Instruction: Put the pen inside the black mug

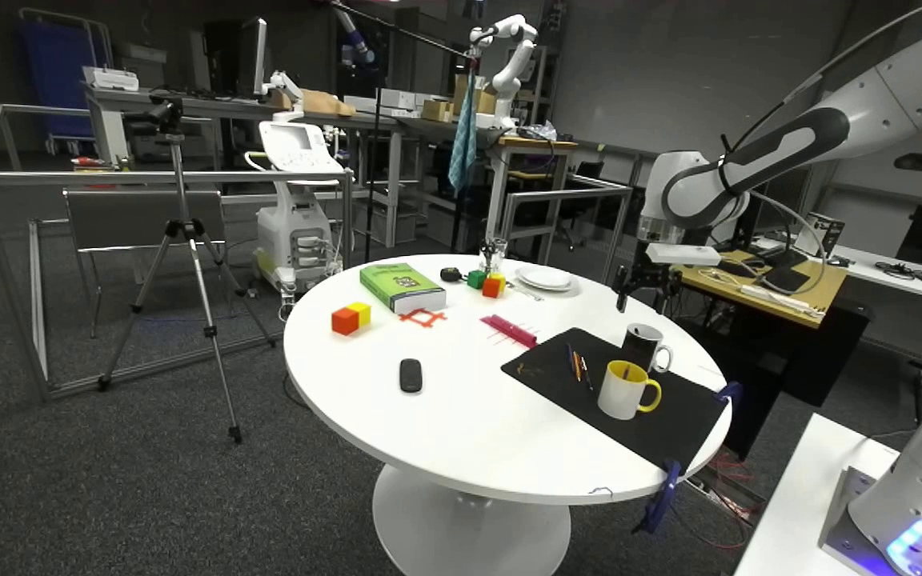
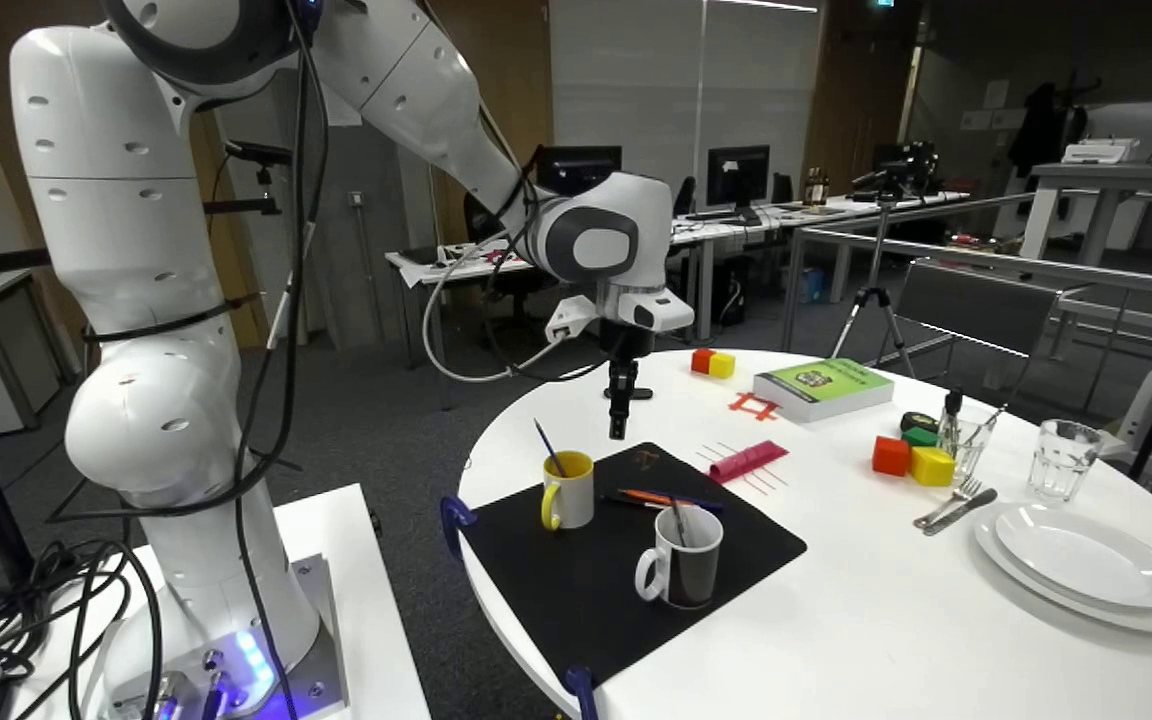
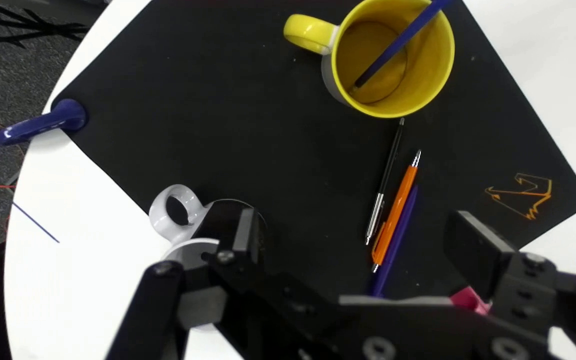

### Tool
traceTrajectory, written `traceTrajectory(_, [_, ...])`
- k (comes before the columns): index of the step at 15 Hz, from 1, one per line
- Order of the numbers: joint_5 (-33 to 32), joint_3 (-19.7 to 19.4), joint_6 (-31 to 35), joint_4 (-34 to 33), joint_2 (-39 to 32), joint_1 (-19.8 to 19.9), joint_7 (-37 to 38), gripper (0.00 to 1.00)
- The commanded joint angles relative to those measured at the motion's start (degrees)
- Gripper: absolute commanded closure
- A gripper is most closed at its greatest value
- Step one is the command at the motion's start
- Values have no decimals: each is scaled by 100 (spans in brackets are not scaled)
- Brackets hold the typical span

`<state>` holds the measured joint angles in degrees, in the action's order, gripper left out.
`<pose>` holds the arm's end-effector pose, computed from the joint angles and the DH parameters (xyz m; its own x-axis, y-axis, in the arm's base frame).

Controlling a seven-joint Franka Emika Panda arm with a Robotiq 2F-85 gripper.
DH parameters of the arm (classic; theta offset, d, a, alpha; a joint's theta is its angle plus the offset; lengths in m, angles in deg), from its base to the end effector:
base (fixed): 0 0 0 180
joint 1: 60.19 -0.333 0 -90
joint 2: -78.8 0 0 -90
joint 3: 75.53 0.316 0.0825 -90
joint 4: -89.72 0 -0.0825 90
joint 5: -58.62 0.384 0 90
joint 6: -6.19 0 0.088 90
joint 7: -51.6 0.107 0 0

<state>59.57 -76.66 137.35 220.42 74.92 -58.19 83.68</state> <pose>0.5158 -0.0278 0.3199 0.8088 -0.5854 -0.0561 -0.5851 -0.8107 0.0228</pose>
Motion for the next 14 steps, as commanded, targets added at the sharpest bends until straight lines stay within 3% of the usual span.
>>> traceTrajectory(1, [63,-108,677,155,-192,-38,300,0])
traceTrajectory(4, [117,-178,1086,219,-396,-52,439,0])
traceTrajectory(6, [80,-191,877,117,-434,-77,326,0])
traceTrajectory(14, [101,-210,1060,158,-555,-125,515,0])
